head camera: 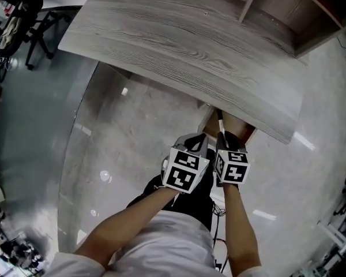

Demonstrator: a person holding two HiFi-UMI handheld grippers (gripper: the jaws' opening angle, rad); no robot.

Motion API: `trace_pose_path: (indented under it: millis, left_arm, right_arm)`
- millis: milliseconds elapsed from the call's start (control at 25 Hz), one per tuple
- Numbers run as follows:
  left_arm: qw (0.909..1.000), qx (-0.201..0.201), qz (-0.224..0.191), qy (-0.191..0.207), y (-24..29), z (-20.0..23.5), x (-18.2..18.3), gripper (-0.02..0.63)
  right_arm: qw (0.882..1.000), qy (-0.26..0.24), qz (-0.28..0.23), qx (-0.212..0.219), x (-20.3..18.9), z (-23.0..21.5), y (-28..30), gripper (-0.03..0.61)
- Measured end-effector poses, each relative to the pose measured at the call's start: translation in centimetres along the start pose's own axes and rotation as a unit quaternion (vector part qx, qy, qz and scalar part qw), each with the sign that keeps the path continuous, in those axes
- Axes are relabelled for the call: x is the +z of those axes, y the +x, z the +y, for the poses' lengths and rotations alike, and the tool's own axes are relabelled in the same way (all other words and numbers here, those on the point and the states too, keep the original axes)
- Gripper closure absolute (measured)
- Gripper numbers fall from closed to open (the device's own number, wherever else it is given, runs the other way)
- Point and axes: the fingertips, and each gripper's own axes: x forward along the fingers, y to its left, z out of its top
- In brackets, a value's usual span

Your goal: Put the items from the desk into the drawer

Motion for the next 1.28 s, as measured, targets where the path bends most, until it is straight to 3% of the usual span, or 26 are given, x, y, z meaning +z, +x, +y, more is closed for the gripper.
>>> trace_pose_path:
  millis: [800, 1280]
  left_arm:
    - [0.9993, 0.024, 0.012, -0.027, 0.8, 1.6, -0.3, 0.612]
    - [0.9998, 0.016, 0.003, -0.013, -0.2, 1.1, 0.2, 0.612]
  right_arm:
    - [0.998, -0.027, 0.059, 0.013, -1.0, -0.1, 4.6, 0.525]
    - [0.998, -0.016, 0.052, 0.021, -0.7, 0.5, 3.2, 0.519]
